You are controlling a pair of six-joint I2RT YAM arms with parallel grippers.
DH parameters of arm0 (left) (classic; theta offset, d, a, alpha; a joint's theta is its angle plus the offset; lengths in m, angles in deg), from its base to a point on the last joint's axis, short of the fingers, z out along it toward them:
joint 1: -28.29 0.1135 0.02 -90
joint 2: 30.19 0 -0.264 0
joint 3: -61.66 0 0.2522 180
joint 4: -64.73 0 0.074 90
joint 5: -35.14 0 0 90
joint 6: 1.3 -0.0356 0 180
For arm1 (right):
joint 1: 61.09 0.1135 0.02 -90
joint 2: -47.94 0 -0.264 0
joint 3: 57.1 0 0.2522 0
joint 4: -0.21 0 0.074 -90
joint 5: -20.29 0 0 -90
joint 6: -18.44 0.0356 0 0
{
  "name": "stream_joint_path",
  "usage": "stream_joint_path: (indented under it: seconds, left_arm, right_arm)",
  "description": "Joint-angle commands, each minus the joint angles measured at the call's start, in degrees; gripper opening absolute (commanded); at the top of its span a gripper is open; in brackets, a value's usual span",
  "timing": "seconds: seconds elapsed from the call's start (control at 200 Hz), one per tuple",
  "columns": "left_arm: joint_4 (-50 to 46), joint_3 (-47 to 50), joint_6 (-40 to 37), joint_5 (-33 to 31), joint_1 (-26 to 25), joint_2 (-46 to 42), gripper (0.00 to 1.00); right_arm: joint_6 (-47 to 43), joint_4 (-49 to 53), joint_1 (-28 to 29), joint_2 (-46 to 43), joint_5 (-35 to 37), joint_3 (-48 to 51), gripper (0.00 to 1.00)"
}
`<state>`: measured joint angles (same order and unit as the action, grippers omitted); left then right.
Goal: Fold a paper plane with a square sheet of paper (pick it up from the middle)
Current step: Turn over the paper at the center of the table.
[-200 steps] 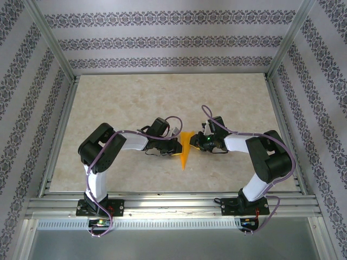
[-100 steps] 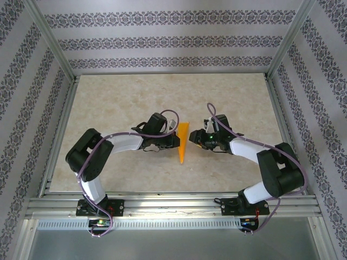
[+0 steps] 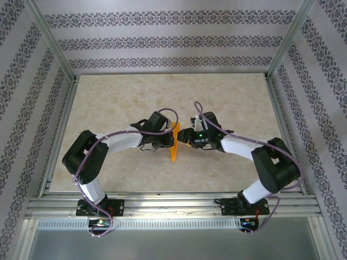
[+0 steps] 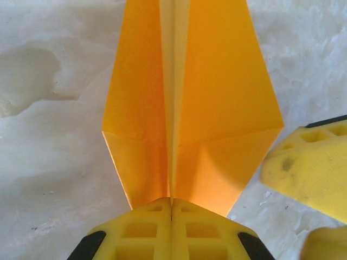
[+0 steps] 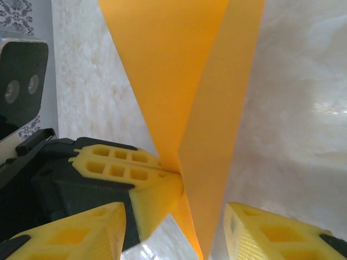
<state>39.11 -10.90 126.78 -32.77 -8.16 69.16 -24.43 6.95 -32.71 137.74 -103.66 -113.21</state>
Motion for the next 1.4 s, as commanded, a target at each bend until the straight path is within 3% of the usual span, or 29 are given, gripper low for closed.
stream_joint_path:
  seconds: [0.0,0.49,0.864,1.394]
  left_arm:
    - [-3.5,-1.7,-1.7,-1.1,-0.8,-0.1,0.00]
    - [-7.9,-3.1,-2.4,-2.7,-1.5,2.0,0.00]
    - [-8.4,-5.1,-2.1,-0.9,-2.0,5.2,0.09]
    - [-6.3,-5.5,-0.9,1.4,-2.2,7.4,0.15]
  right_arm:
    - [1.5,-0.3,0.4,2.7,1.2,-1.7,0.50]
    - [1.1,-0.8,-0.5,8.8,1.9,-1.9,0.16]
    - [1.3,-3.3,-0.6,10.2,-0.1,-1.0,0.07]
    - [1.8,-4.8,-0.8,10.6,-1.0,-0.1,0.06]
